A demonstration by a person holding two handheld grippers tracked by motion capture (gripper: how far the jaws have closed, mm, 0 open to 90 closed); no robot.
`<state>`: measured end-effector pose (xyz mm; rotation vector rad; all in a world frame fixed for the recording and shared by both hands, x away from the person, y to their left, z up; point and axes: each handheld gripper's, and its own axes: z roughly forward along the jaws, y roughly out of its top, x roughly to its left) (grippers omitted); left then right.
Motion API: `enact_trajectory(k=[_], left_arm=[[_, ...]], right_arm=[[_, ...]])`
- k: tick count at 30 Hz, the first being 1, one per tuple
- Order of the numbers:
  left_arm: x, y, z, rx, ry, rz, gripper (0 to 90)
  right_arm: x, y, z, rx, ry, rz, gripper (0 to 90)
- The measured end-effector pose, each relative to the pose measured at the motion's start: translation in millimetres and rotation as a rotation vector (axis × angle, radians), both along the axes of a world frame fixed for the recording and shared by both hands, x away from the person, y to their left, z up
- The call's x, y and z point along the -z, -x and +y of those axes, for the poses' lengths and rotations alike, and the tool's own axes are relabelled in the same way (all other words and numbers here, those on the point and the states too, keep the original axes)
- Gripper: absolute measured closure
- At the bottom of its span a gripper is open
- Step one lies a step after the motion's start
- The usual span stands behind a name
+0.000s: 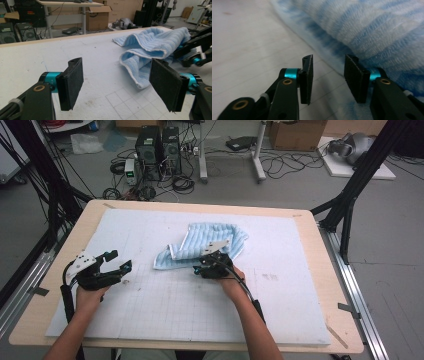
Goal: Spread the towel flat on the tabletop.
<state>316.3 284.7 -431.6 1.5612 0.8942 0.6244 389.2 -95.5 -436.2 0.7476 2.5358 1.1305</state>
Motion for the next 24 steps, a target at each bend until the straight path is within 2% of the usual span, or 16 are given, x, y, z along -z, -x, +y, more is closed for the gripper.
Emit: enact_trajectory(k=[2,3,5,7,8,9,11,15,16,17,18,19,20,22,24], left_arm=[[0.0,-0.1,0.9,-0.002,0.002,0.001,27.9],[0.1,-0.1,1.3,-0.005,0.003,0.001,27.9],[0.1,-0.2,2.1,-0.006,0.002,0.001,27.9],[0.2,-0.2,2.1,-0.008,0.003,0.002,27.9],[0.2,-0.4,2.1,-0.007,0.004,0.002,27.9],[0.3,-0.4,1.8,-0.007,0.002,0.002,27.9],[-0.1,-0.1,0.8,-0.003,-0.003,0.001,27.9],[0.2,-0.3,1.3,-0.008,0.003,0.002,27.9],[0.2,-0.4,1.5,-0.008,0.004,0.003,27.9],[0.2,-0.3,1.7,-0.007,0.003,0.002,27.9],[0.2,-0.3,1.7,-0.007,0.003,0.002,27.9],[0.1,-0.1,2.0,-0.007,0.002,0.002,27.9],[0.1,-0.1,2.0,-0.007,0.002,0.002,27.9],[0.2,0.0,2.4,-0.009,0.002,0.004,27.9],[0.1,0.1,2.7,-0.009,0.003,0.004,27.9]], right_arm=[[6.3,-5.6,4.9,0.028,0.020,-0.014,56.4],[9.1,-7.8,6.6,0.037,0.049,-0.027,56.0],[10.0,-11.2,5.9,0.037,0.029,-0.007,57.7],[9.5,-11.5,4.8,0.027,0.023,0.010,65.2],[9.5,-11.5,4.8,0.027,0.023,0.010,65.2],[8.8,-12.6,3.5,0.016,0.025,0.011,71.1],[8.5,-17.6,-1.5,0.020,0.006,0.033,76.2],[8.3,-17.6,-1.1,0.021,0.030,0.008,84.4],[8.3,-18.1,-1.9,0.017,0.023,0.015,84.9],[7.5,-18.1,-4.3,0.011,0.009,0.043,85.0],[7.5,-18.1,-4.3,0.011,0.009,0.043,85.0],[5.2,-14.6,-8.7,-0.002,0.004,0.067,85.0],[5.2,-14.6,-8.7,-0.002,0.004,0.067,85.0],[2.1,-3.6,-16.0,-0.034,-0.024,0.105,84.9],[1.3,1.3,-19.4,-0.045,-0.029,0.110,84.8]])
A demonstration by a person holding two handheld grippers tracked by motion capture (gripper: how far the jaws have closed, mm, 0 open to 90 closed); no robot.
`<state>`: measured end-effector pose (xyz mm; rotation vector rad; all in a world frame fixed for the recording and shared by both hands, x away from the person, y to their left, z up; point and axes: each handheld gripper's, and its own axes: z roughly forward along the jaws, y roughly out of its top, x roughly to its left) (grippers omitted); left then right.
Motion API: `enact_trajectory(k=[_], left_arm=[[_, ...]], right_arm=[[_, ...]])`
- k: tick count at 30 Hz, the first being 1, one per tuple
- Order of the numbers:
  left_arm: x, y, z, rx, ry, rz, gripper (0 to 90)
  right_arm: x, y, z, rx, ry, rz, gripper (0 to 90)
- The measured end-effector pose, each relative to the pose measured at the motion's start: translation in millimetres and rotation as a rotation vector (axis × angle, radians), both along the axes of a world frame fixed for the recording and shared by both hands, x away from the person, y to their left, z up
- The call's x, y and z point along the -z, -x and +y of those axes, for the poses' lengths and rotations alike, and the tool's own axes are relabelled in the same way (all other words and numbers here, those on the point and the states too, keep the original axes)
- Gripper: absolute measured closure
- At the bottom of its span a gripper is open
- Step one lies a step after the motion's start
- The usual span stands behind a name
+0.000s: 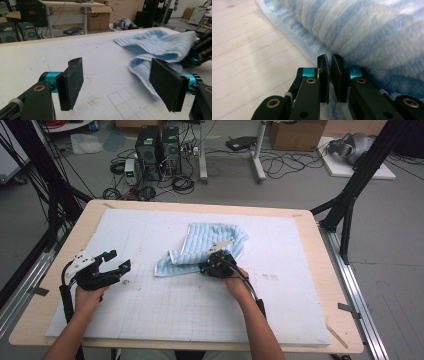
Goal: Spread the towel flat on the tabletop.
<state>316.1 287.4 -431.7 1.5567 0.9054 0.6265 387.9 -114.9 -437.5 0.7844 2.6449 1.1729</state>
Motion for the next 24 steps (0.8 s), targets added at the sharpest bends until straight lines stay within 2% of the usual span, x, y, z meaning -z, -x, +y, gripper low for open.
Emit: enact_trajectory(k=[1,3,11,13,18,22,24], left_arm=[[-0.4,0.4,-0.4,0.000,-0.001,0.000,27.9],[-0.7,0.5,-1.3,0.001,-0.003,-0.001,27.9],[-0.2,0.4,-4.5,0.008,-0.006,0.003,27.9],[-0.2,0.5,-4.4,0.007,-0.007,0.003,27.9],[0.7,0.3,-6.9,0.015,-0.015,0.009,27.9],[1.4,0.2,-10.4,0.023,-0.022,0.014,27.9],[1.7,-0.1,-12.2,0.028,-0.031,0.017,27.9]], right_arm=[[-0.9,9.8,-6.2,-0.009,-0.007,0.022,84.7],[-2.4,19.2,-11.0,-0.022,-0.001,0.036,84.7],[-4.1,55.3,-27.1,-0.072,-0.028,0.041,84.7],[-4.8,64.8,-32.1,-0.083,-0.032,0.055,84.7],[-5.0,87.2,-49.1,-0.096,-0.069,0.065,84.6],[-3.2,103.8,-58.6,-0.152,-0.106,0.108,84.6],[-2.6,111.4,-59.9,-0.177,-0.106,0.125,84.2]])
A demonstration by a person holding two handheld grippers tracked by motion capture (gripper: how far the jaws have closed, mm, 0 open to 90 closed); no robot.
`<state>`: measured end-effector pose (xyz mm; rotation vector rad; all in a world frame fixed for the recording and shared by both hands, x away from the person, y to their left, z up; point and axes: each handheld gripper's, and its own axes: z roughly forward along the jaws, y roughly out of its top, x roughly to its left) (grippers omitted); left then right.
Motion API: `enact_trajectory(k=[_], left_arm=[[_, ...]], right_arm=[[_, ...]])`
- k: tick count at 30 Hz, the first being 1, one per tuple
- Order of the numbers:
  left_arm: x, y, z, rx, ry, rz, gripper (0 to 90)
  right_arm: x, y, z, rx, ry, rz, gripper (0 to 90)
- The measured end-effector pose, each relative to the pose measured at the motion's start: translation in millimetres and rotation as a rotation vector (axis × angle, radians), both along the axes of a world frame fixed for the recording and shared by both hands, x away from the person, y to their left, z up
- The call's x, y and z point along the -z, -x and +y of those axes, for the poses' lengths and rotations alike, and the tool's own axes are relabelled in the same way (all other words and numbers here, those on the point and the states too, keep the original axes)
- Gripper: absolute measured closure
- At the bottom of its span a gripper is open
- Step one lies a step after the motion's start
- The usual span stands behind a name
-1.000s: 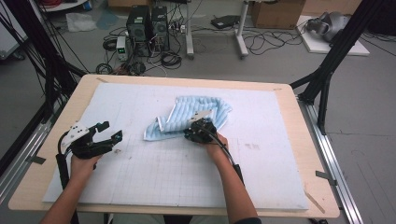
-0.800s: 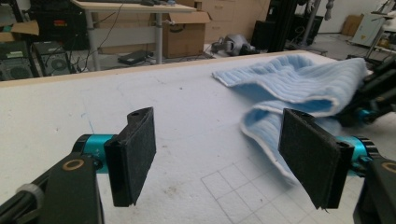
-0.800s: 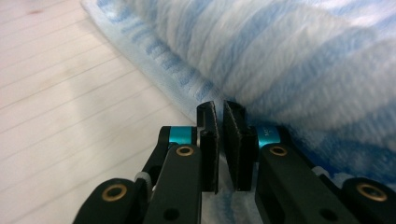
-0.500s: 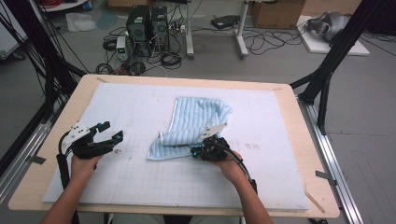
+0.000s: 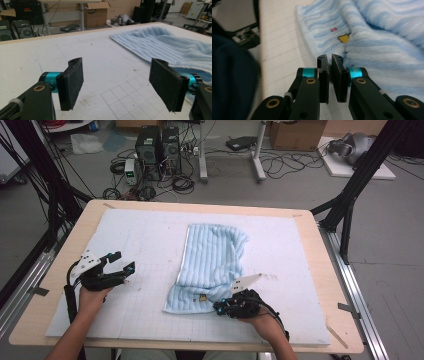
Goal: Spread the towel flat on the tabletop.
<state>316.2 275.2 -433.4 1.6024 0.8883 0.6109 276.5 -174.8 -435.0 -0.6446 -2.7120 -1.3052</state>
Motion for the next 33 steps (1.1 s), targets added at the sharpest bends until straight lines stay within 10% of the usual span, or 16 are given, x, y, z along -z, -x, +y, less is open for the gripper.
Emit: enact_trajectory(k=[3,10,17,27,33], left_arm=[[0.3,-0.8,-2.7,0.008,-0.004,0.003,28.0],[-4.4,-9.6,-15.4,0.040,0.015,0.047,28.3],[-13.5,-42.5,-61.3,0.145,-0.003,0.137,29.1],[3.5,-87.4,-140.0,0.196,-0.129,0.275,28.8],[15.0,-94.0,-173.4,0.260,-0.339,0.302,40.9]], right_arm=[[-1.5,4.8,-3.8,0.009,-0.027,-0.017,70.8],[-22.7,-9.5,-35.9,0.274,-0.216,-0.107,45.9],[-22.5,-16.8,-61.2,0.487,-0.172,-0.189,39.9],[-16.0,-18.1,-75.7,0.589,-0.124,-0.202,40.0],[-11.9,-19.8,-78.2,0.601,-0.115,-0.186,39.7]])
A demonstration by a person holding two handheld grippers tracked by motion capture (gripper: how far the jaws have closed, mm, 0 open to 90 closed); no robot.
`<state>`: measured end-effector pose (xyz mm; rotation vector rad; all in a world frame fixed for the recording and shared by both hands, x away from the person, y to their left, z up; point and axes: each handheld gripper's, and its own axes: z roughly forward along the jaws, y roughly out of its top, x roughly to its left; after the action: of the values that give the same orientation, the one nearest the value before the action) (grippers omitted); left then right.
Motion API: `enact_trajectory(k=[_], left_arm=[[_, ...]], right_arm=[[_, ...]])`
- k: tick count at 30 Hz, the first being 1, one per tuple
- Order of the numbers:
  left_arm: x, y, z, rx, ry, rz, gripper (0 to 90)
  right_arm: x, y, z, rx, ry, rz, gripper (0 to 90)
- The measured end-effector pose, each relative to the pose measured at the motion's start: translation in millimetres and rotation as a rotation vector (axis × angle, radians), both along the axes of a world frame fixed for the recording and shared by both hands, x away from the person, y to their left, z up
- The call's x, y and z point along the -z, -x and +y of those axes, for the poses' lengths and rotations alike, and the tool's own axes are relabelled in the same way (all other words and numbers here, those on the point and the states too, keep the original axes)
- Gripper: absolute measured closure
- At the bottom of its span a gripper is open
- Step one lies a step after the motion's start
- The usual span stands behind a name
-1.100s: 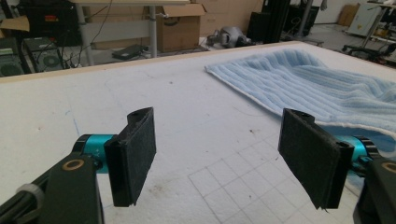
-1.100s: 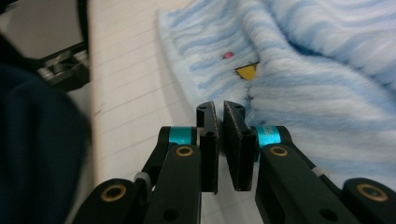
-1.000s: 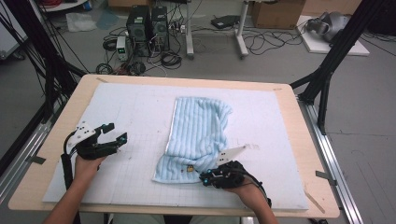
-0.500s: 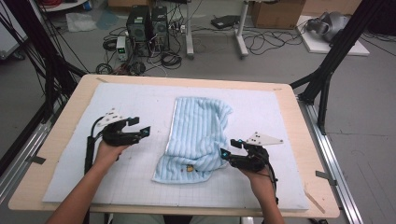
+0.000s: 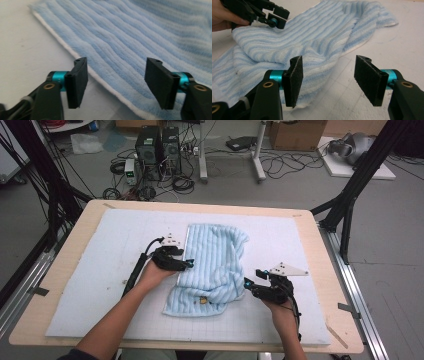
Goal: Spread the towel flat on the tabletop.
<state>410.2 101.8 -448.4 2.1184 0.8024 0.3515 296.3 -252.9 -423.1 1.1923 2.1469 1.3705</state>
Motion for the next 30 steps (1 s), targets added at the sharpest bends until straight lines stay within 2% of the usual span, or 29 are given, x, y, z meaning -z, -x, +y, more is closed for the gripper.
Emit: enact_trajectory(k=[1,2,3,4,5,6,7,8,9,10,13,14,16,17,18,19,22,23,24,25,26,27,28,29,30], left_arm=[[1.5,1.0,-2.8,0.011,-0.020,-0.021,46.7],[1.2,1.1,-3.3,0.029,-0.010,-0.022,50.7],[1.2,1.1,-3.3,0.029,-0.010,-0.022,61.3],[0.1,2.7,-4.2,0.059,-0.028,-0.047,73.0],[0.1,2.7,-4.2,0.059,-0.028,-0.047,83.8],[-0.6,3.0,-4.3,0.048,-0.051,-0.069,85.0],[-0.7,1.3,-2.3,0.028,-0.047,-0.065,85.4],[-1.1,-3.3,5.5,-0.024,-0.040,-0.058,85.5],[-1.1,-3.3,5.5,-0.024,-0.040,-0.058,85.8],[-2.3,-8.2,15.7,-0.089,-0.037,-0.062,86.0],[-5.9,-14.3,33.0,-0.175,-0.014,-0.070,86.1],[-5.9,-14.3,33.0,-0.175,-0.014,-0.070,86.2],[-6.8,-17.9,44.7,-0.217,-0.004,-0.063,86.2],[-5.7,-21.0,54.9,-0.256,-0.007,-0.054,86.2],[-5.7,-21.0,54.9,-0.256,-0.007,-0.054,86.3],[-4.6,-23.2,64.1,-0.282,0.015,-0.040,86.2],[-3.0,-23.7,69.9,-0.293,0.038,-0.030,85.7],[-3.0,-23.7,69.9,-0.293,0.038,-0.030,83.6],[-1.5,-22.7,70.8,-0.306,0.065,-0.027,76.7],[-1.5,-22.7,70.8,-0.306,0.065,-0.027,65.8],[-1.3,-22.2,72.6,-0.313,0.079,-0.019,65.8],[-1.0,-21.1,74.3,-0.315,0.103,-0.015,54.9],[-1.4,-19.6,76.5,-0.316,0.117,-0.017,54.9],[-2.6,-15.7,79.8,-0.316,0.142,-0.024,47.1],[-2.6,-15.7,79.8,-0.316,0.142,-0.024,46.5]], right_arm=[[0.3,-0.4,0.0,-0.003,0.003,-0.002,39.7],[0.4,-0.6,0.0,-0.003,0.003,-0.004,39.6],[0.5,-0.7,0.2,-0.005,0.003,-0.003,39.6],[0.5,-0.7,0.4,-0.006,0.004,-0.005,39.6],[0.4,-0.5,0.7,-0.005,0.004,-0.001,39.6],[0.7,-0.6,1.0,-0.006,0.004,-0.001,39.6],[0.8,-0.6,1.4,-0.006,0.003,0.001,39.5],[0.9,-0.6,1.9,-0.007,0.003,0.004,39.5],[1.0,-0.5,2.4,-0.008,0.007,0.002,39.5],[1.1,-0.6,3.0,-0.006,0.010,0.001,39.5],[1.7,-1.4,3.3,-0.003,0.013,0.003,39.2],[2.1,-2.1,3.3,0.000,0.013,0.004,39.0],[2.3,-2.6,3.3,0.003,0.013,0.005,39.0],[2.9,-3.9,3.3,0.010,0.009,0.006,39.0],[3.1,-4.5,3.3,0.015,0.009,0.009,39.0],[3.3,-5.2,3.2,0.017,0.006,0.010,39.0],[4.3,-9.0,4.2,0.030,0.000,0.014,39.1],[4.6,-11.8,4.7,0.032,0.006,0.015,39.1],[4.4,-15.2,5.8,0.040,0.016,0.018,39.1],[3.6,-19.7,6.6,0.046,0.019,0.019,39.3],[3.6,-19.7,6.6,0.046,0.019,0.019,39.3],[1.5,-31.2,9.4,0.060,0.015,0.021,39.4],[1.5,-31.2,9.4,0.060,0.015,0.021,39.4],[0.5,-45.7,15.9,0.057,0.026,0.026,39.7],[0.8,-53.5,21.3,0.054,0.043,0.037,39.9]])
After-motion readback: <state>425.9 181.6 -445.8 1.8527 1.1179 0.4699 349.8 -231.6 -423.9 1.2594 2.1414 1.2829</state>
